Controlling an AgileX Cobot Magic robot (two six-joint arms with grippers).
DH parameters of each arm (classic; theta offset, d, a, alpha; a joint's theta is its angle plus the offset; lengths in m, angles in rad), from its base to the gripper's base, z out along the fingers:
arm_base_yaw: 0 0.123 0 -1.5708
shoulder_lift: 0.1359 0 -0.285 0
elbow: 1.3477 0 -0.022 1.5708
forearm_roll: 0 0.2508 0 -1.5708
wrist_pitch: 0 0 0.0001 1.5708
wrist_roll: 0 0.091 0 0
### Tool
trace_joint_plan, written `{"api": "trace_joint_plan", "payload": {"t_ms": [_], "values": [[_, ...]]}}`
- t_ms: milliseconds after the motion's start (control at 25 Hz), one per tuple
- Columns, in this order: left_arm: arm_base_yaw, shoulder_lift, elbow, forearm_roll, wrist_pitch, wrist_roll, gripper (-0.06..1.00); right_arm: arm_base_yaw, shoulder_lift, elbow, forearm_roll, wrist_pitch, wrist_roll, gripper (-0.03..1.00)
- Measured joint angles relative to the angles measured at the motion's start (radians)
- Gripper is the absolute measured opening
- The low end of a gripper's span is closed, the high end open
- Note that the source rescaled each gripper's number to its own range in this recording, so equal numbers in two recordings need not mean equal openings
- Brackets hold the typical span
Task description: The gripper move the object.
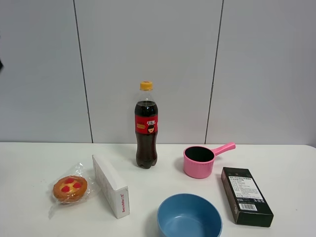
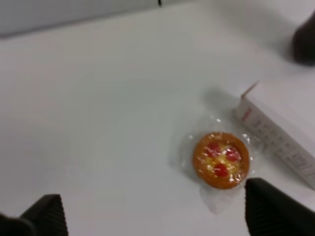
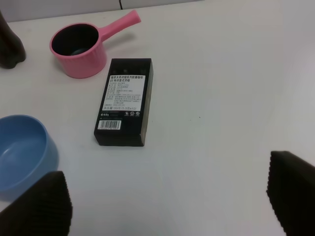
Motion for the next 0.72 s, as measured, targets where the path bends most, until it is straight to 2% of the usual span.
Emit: {"api": "trace_joint_plan", "payload": {"t_ms": [200,360,480,640,720], "values": [[0.000,-0.270,0.022,0.014,0.172,0.002,0.71,0.000,0.000,0.000,0.000,0.000,0.000,1.00],[0.000,-0.512,0.116,0.028,0.267,0.052,0.71,0.000,0.000,0.000,0.000,0.000,0.000,1.00],[0.000,-0.697,0.214,0.032,0.289,0.108,0.72,0.000,0.000,0.000,0.000,0.000,0.000,1.00],[0.002,-0.893,0.311,-0.013,0.290,0.111,0.88,0.000,0.000,0.000,0.000,0.000,0.000,1.00],[0.020,-0.957,0.356,-0.014,0.290,0.097,0.91,0.000,0.000,0.000,0.000,0.000,0.000,1.00]]}}
